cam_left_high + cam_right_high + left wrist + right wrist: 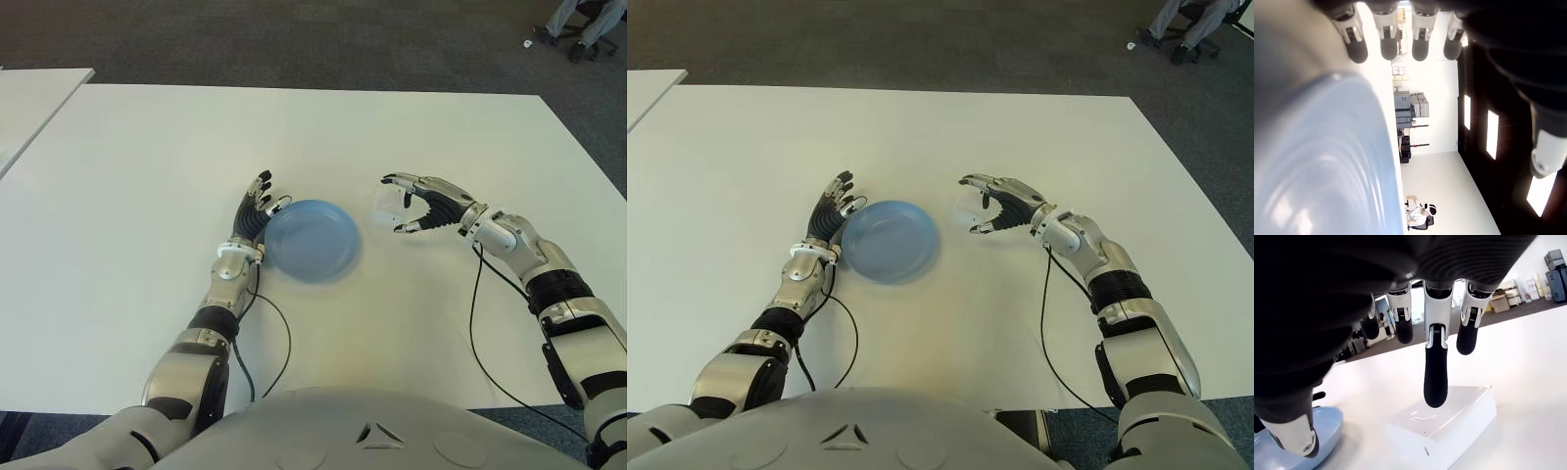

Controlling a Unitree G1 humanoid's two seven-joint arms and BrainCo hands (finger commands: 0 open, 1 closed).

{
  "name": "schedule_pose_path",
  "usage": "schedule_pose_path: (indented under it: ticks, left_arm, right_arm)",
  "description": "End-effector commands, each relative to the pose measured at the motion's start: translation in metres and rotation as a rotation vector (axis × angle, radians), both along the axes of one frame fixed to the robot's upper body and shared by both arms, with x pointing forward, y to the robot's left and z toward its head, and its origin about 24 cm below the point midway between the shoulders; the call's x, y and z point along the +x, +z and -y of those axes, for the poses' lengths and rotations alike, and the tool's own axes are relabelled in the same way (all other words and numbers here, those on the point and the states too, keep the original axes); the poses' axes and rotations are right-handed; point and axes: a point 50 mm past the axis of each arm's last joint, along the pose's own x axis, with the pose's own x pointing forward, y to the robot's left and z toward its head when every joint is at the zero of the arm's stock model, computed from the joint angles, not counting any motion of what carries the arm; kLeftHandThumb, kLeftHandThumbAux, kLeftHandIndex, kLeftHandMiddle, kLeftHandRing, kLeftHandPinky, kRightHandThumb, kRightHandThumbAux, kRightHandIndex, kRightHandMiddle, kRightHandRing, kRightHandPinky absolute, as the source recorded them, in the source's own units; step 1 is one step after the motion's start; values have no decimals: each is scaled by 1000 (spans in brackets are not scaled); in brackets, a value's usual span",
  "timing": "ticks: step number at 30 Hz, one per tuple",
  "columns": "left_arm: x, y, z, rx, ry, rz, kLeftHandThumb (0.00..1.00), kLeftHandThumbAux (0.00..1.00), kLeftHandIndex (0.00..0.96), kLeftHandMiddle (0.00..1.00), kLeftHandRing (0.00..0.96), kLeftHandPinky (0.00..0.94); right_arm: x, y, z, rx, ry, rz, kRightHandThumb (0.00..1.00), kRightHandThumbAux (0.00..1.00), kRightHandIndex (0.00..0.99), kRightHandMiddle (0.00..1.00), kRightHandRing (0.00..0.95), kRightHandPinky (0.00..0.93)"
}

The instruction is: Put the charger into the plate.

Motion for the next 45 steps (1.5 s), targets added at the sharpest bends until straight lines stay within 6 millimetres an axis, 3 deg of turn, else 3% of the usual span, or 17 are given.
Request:
schedule_pose_path:
  ticks: [1, 6, 14, 17, 24, 27, 33, 45]
  left_arm:
    - [-20, -26, -4, 7, 1, -143, 0, 535, 0, 23, 13, 9]
    - [-20, -26, -4, 10, 2, -146, 0, 540, 2, 24, 15, 11]
    - [-20, -27, -4, 15, -2, -152, 0, 543, 6, 26, 18, 10]
    - [-20, -27, -4, 17, -2, -154, 0, 546, 4, 26, 19, 13]
    - [-19, -27, -3, 21, -8, -158, 0, 550, 6, 24, 22, 24]
    - [-19, -27, -3, 25, -9, -160, 0, 554, 7, 23, 23, 27]
    - [-19, -27, -2, 30, -12, -159, 0, 563, 8, 24, 25, 20]
    - [-20, -28, -2, 33, -9, -157, 0, 566, 11, 22, 21, 12]
  right_arm:
    - [-2, -2, -4, 10, 28, -16, 1000, 656, 7, 124, 471, 412]
    - [-3, -1, -7, 13, 44, -12, 1000, 655, 9, 133, 474, 415]
    - [0, -4, -11, -15, 38, -4, 1000, 657, 7, 123, 462, 331]
    - [1, -6, -12, -31, 30, 10, 765, 699, 2, 108, 331, 304]
    - [10, -20, -18, -89, -24, 26, 575, 612, 0, 82, 213, 268]
    - [14, -33, -21, -113, -62, 16, 494, 542, 0, 54, 112, 116]
    - [17, -41, -20, -110, -108, 17, 381, 453, 0, 25, 21, 13]
    - [18, -49, -20, -75, -153, -27, 303, 344, 0, 1, 0, 0]
